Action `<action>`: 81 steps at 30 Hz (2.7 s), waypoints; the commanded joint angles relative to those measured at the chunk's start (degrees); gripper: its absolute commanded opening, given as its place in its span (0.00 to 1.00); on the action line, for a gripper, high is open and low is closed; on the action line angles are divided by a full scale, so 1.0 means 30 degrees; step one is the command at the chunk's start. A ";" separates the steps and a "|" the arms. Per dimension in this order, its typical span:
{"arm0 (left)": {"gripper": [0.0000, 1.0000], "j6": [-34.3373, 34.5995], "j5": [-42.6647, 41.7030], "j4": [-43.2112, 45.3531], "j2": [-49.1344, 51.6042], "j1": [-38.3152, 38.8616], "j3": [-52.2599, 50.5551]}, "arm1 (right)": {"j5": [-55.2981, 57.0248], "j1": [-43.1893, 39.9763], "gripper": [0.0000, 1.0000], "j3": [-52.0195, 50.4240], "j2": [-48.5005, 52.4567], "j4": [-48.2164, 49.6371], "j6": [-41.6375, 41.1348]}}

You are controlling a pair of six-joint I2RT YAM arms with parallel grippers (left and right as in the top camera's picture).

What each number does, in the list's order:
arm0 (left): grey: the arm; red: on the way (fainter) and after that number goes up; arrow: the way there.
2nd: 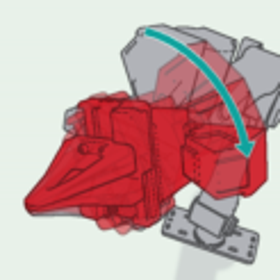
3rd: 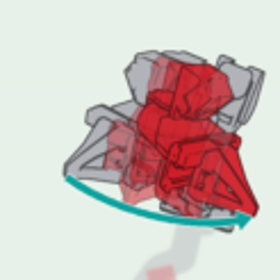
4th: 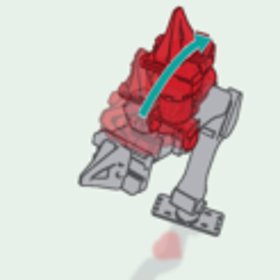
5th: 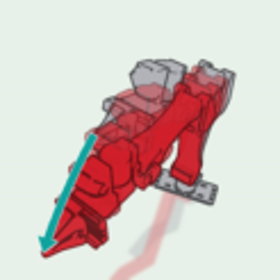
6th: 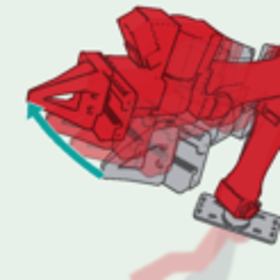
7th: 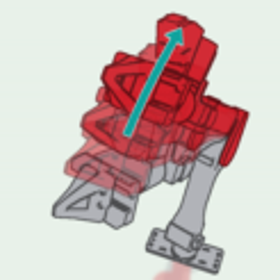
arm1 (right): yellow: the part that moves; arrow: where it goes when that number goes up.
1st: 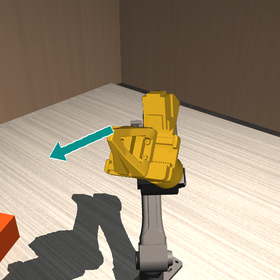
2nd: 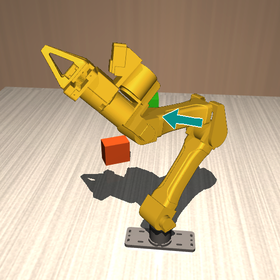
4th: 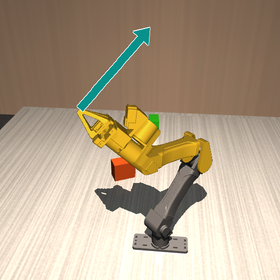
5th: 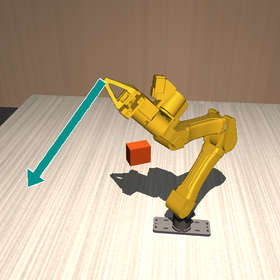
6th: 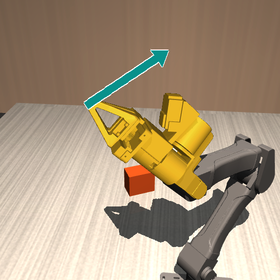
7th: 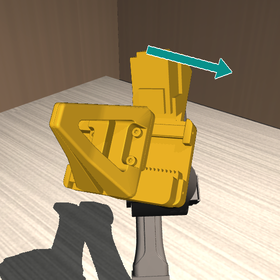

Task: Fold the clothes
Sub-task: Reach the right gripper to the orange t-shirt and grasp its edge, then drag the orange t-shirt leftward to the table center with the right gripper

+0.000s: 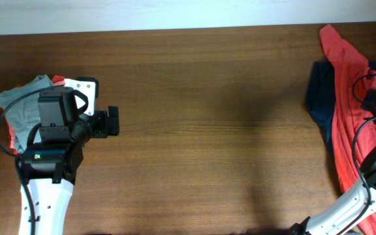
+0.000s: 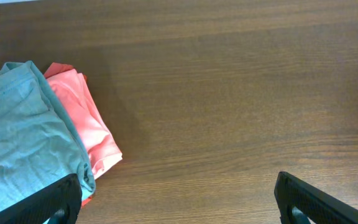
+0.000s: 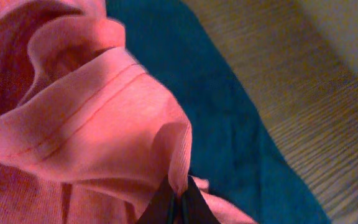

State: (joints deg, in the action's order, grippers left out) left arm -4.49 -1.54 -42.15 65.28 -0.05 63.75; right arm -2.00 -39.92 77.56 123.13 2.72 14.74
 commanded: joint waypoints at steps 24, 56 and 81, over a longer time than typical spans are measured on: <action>0.99 0.0182 -0.0204 0.0984 0.1851 0.0051 0.0408 | -0.0255 1.7056 0.04 0.0000 -0.9777 -1.1883 -0.4612; 0.95 0.3432 -0.4401 0.3271 0.7584 0.5858 0.0408 | 0.7817 1.7347 0.99 0.1472 -1.6101 -1.6451 -0.6360; 0.74 1.2939 -0.7140 1.1111 1.7005 1.1030 0.0415 | 0.7752 1.4659 0.99 0.1464 -1.6997 -1.9285 -0.6353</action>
State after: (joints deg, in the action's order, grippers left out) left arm 31.51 -22.59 -9.91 112.57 32.38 65.23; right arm 20.53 4.47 81.45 72.58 -55.00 -4.27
